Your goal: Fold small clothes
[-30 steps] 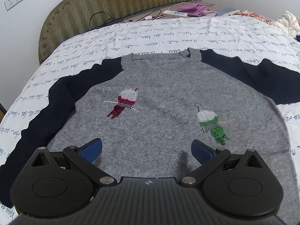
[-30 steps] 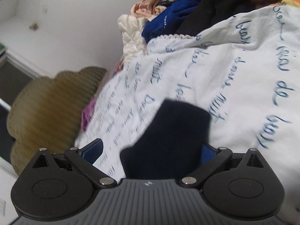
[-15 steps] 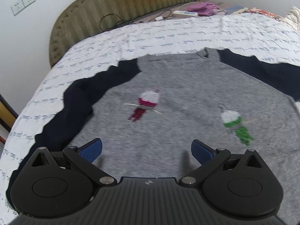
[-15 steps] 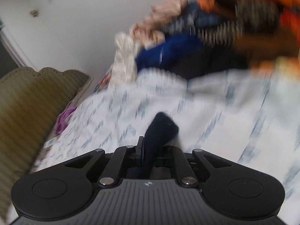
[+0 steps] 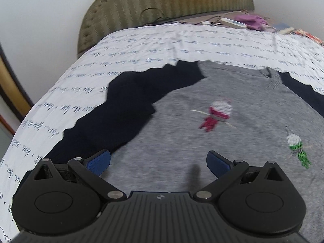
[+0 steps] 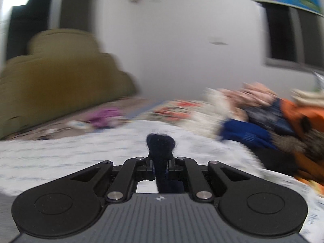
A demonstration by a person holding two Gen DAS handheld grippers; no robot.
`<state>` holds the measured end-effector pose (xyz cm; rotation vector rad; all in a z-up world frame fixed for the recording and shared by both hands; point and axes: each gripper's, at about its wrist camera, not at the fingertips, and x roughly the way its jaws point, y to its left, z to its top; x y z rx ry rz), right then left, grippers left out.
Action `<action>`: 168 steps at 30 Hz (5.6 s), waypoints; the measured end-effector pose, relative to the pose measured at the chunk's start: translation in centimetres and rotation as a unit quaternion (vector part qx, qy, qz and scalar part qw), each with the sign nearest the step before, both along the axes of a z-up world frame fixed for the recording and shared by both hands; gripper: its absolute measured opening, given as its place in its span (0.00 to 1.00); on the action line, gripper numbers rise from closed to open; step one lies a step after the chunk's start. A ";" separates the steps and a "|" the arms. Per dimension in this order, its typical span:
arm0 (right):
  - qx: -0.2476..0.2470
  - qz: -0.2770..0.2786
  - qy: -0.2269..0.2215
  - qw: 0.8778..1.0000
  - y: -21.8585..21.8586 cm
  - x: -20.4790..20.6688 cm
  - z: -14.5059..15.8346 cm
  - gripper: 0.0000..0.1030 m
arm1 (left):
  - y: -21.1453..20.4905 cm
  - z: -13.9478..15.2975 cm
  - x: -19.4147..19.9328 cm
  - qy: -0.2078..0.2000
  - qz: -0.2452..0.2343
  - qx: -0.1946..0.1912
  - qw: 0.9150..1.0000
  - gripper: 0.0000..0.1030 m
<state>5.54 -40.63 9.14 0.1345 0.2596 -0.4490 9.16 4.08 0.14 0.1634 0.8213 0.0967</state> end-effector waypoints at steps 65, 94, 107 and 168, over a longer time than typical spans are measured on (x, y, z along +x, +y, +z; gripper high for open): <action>-0.125 0.585 0.102 0.795 48.9 -0.4 -5.6 0.74 | 24.9 -1.8 -11.8 -0.025 0.228 -0.438 0.869 0.92; -0.038 0.500 0.125 0.856 41.4 1.0 -6.3 0.81 | 30.2 3.8 -8.8 -0.193 0.362 -0.169 0.896 0.03; 0.090 0.447 0.163 0.875 35.4 3.4 -7.2 0.81 | 26.4 9.3 1.6 -0.185 0.295 -0.081 0.934 0.04; 0.310 0.228 0.114 0.916 10.5 12.6 -10.2 0.73 | 3.1 2.4 11.8 -0.092 -0.063 0.019 0.994 0.99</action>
